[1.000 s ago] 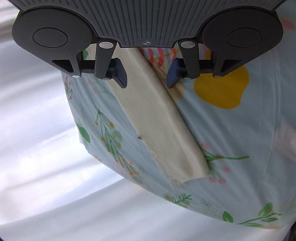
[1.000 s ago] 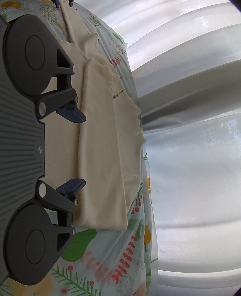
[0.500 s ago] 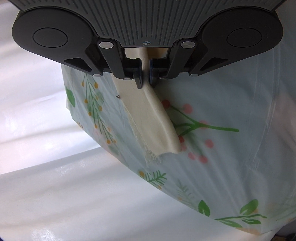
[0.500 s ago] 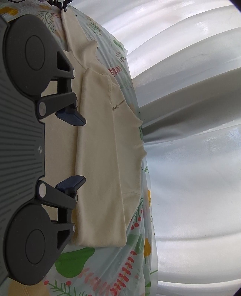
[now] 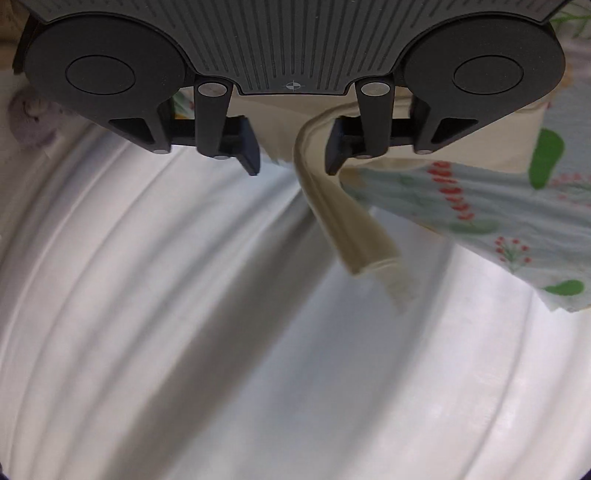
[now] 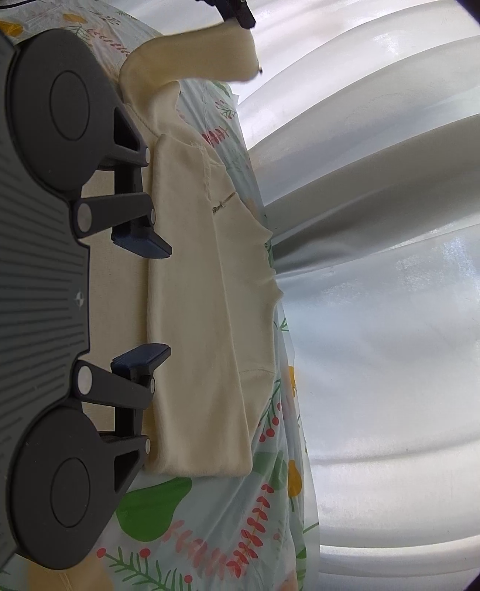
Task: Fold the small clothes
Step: 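Fold the held sleeve across the chest with the left gripper and release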
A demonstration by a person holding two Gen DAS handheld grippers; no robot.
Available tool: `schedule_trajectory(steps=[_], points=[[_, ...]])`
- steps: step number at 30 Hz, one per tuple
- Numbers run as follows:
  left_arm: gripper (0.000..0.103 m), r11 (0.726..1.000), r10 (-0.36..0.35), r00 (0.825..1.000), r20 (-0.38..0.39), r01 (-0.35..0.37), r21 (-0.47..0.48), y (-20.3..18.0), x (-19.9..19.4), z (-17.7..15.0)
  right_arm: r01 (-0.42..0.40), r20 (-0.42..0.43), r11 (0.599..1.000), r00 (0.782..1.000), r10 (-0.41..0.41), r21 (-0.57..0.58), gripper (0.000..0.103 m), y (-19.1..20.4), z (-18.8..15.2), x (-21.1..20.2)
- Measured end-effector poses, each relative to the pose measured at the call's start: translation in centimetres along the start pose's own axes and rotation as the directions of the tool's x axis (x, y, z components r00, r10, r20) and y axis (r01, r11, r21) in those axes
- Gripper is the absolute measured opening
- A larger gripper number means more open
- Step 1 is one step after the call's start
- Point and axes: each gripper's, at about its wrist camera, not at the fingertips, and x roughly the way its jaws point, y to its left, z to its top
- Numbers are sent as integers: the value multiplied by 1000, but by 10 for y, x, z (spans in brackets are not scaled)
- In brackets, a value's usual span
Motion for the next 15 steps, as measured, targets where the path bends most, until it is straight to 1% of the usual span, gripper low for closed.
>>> schedule_trajectory(steps=[1,2,4,6,8,10,12,15], points=[[58,1000,-10,999,-32,11,27,-9,10,-11,-1,0,1000,1000,1,2,52,-1,0,-1],[57,999,-3,998,-69,6,45,-14,18,-21,-3,1,1000,1000,3,2,52,-2,1,-2],[54,998,53,987,-154,-48,37,-13,34,-43,-7,-5,1000,1000,7,2,52,-4,3,-1],[52,993,120,968,-218,-116,31,-1,44,-61,-24,-27,1000,999,24,4,52,-5,6,5],[50,977,212,942,-259,-209,39,13,49,-72,-55,-57,998,997,56,5,52,-6,8,16],[50,964,266,925,-270,-264,46,24,51,-77,-91,-96,996,991,91,5,52,-3,11,34],[50,951,305,913,-270,-307,37,38,48,-79,-120,-122,993,985,122,25,52,0,18,53],[50,942,322,904,-282,-336,-2,52,46,-78,-165,-161,984,972,173,60,52,9,29,84]])
